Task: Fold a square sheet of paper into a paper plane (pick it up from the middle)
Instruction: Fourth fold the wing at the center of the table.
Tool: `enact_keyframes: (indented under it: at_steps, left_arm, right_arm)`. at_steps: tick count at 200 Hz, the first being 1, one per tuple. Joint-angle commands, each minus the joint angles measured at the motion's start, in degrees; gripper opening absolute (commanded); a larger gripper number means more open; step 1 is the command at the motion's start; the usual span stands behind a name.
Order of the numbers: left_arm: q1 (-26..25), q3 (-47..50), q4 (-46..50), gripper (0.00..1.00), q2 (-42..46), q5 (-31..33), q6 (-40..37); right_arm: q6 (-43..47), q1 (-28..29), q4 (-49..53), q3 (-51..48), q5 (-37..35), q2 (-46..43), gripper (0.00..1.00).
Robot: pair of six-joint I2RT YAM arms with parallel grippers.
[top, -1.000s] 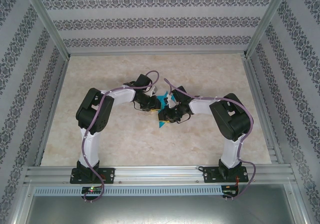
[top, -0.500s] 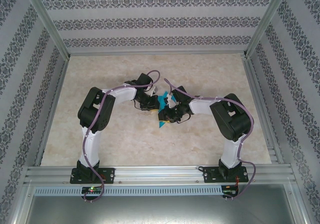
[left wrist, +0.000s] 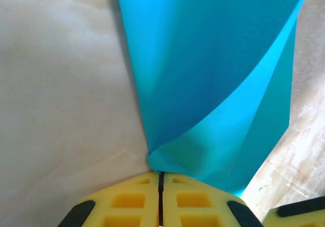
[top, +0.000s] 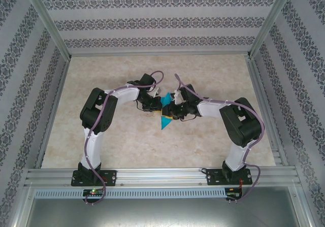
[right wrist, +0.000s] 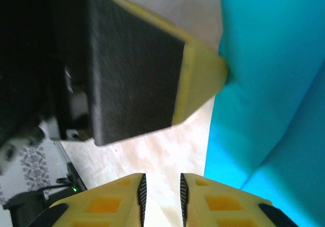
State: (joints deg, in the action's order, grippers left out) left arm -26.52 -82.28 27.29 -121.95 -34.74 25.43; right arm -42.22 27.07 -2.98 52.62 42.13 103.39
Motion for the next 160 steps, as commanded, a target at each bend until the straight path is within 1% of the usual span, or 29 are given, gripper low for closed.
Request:
enact_keyframes:
  at_steps: [1, 36, 81, 95, 113, 160]
  left_arm:
    - [-1.8, 2.0, -0.1, 0.09, -6.7, 5.9, -2.0]
    - [-1.8, 1.7, 0.0, 0.09, -6.5, 6.3, -2.0]
    - [-1.8, 1.8, 0.3, 0.09, -6.2, 6.5, -2.2]
    - [-1.7, 1.9, 0.3, 0.09, -6.1, 6.6, -2.2]
    - [-1.8, 1.9, 0.3, 0.1, -5.9, 6.7, -2.2]
    - [-1.8, 1.5, 0.2, 0.1, -4.8, 5.7, -1.8]
  right_arm:
    - [-2.8, -1.7, -3.2, -0.5, 1.2, -0.6, 0.24]
    - [-3.3, -3.1, -3.1, 2.0, 1.5, 2.6, 0.19]
    - [-3.5, -4.0, -2.0, 6.5, 1.2, 6.6, 0.15]
    - [-2.9, -4.4, -0.3, 7.8, 0.4, 8.0, 0.13]
    - [-2.8, -4.9, 0.2, 8.5, 0.0, 9.3, 0.13]
    - [0.0, -5.4, 5.7, 11.5, -2.6, 12.8, 0.12]
